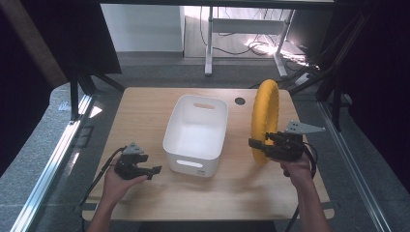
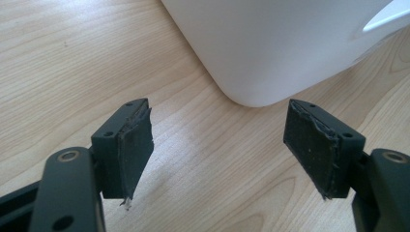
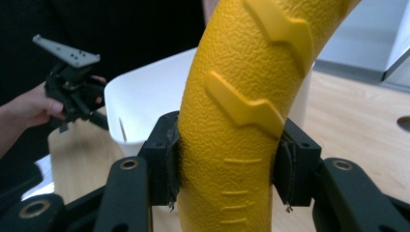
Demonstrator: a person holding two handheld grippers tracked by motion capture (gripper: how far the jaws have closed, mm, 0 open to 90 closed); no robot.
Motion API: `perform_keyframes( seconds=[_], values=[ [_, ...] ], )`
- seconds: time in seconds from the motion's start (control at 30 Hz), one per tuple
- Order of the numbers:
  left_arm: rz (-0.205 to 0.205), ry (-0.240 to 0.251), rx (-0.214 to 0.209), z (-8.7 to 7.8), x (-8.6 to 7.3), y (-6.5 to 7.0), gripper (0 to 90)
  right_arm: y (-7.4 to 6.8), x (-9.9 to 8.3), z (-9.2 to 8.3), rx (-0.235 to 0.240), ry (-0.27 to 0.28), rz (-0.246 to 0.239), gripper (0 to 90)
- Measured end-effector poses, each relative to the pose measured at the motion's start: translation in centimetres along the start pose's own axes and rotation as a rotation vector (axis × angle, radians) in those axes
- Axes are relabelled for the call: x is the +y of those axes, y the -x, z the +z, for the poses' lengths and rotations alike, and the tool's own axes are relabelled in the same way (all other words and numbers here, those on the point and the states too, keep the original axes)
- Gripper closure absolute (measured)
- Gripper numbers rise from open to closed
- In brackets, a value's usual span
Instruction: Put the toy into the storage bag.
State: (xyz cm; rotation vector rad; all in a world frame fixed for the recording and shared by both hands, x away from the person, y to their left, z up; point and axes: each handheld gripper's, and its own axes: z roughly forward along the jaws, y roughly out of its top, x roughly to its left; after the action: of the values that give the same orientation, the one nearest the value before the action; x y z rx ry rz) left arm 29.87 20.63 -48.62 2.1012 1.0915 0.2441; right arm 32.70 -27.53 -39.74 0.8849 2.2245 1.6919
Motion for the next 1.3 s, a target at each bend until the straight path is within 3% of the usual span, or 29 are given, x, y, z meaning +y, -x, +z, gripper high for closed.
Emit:
perform_keyframes(
  seconds=[0.23, 0.57, 0.9, 1.3],
  values=[
    [-0.002, 0.014, 0.006, -0.5, 0.5, -0.5, 26.0, -1.7, 0.6, 0.6, -0.052, 0.098, -0.013, 50.7],
    [0.008, 0.030, 0.003, -0.9, 1.7, -0.3, 26.0, -3.4, 2.0, 1.2, -0.106, 0.152, -0.048, 50.6],
    [0.005, 0.034, 0.014, -1.3, 1.7, -0.6, 25.9, -4.2, 3.6, 1.1, -0.114, 0.222, -0.050, 50.4],
    [-0.024, 0.040, 0.014, -2.4, 1.8, -1.8, 26.0, -6.6, 6.6, 2.4, -0.140, 0.292, -0.107, 50.2]
  ],
)
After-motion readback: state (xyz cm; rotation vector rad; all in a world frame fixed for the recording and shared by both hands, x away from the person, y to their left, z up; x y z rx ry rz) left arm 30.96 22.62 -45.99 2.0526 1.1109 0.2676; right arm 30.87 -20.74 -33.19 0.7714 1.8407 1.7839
